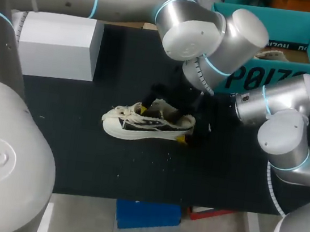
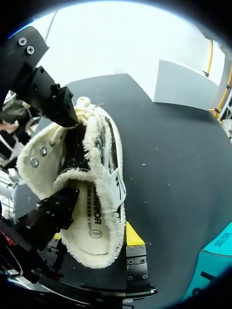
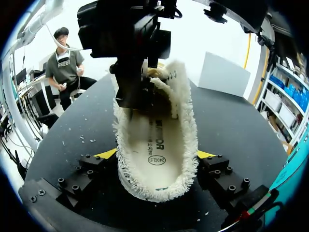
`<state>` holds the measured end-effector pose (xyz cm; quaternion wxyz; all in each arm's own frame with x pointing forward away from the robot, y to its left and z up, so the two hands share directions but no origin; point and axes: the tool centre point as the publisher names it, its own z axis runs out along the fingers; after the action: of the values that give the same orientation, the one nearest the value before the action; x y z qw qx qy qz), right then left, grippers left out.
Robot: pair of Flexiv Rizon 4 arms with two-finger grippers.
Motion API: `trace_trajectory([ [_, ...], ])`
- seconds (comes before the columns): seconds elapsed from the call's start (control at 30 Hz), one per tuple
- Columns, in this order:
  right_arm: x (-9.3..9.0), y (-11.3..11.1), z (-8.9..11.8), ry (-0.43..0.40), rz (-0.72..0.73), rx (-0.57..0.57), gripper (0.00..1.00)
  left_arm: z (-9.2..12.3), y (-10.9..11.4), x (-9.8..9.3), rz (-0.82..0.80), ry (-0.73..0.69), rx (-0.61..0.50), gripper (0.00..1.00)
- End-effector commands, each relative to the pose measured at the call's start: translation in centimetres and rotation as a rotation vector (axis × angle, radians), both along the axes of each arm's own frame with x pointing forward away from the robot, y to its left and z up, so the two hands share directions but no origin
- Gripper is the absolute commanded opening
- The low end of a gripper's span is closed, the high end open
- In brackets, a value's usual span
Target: Take the shoe out of the shoebox, open the shoe tongue, remove and reinsert the insole, then place the shoe into the shoebox
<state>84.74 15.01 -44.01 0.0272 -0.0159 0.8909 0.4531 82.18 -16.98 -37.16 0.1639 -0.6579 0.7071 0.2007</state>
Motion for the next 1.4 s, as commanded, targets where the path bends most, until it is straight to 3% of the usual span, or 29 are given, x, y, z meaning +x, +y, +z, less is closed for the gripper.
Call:
trace_trajectory([
  [0.03, 0.1, 0.2, -0.1, 0.002, -0.001, -0.002, 0.0, -0.4, 0.2, 0.1, 0.004, 0.004, 0.009, 0.13],
  [0.07, 0.1, 0.2, -0.1, 0.002, -0.001, -0.002, 0.0, -0.5, 0.4, 0.1, 0.008, 0.006, 0.021, 0.03],
  [0.1, 0.1, 0.2, -0.1, 0.002, -0.001, -0.002, 0.0, -0.6, 0.4, 0.1, 0.01, 0.005, 0.028, 0.0],
  [0.53, 0.1, 0.2, -0.1, 0.002, -0.001, -0.002, 0.0, 0.3, 1.1, 0.4, 0.014, -0.015, 0.014, 0.0],
  [0.83, 0.1, 0.2, -0.1, 0.002, -0.001, -0.002, 0.0, 2.8, 1.7, 0.0, 0.001, -0.063, -0.021, 0.0],
  [1.07, 0.1, 0.2, -0.1, 0.002, -0.001, -0.002, 0.0, 4.7, 3.3, -0.9, 0.009, -0.122, -0.02, 0.0],
  [1.4, 0.1, 0.2, -0.1, 0.002, -0.001, -0.002, 0.0, 5.6, 6.3, -2.0, 0.046, -0.174, 0.005, 0.0],
])
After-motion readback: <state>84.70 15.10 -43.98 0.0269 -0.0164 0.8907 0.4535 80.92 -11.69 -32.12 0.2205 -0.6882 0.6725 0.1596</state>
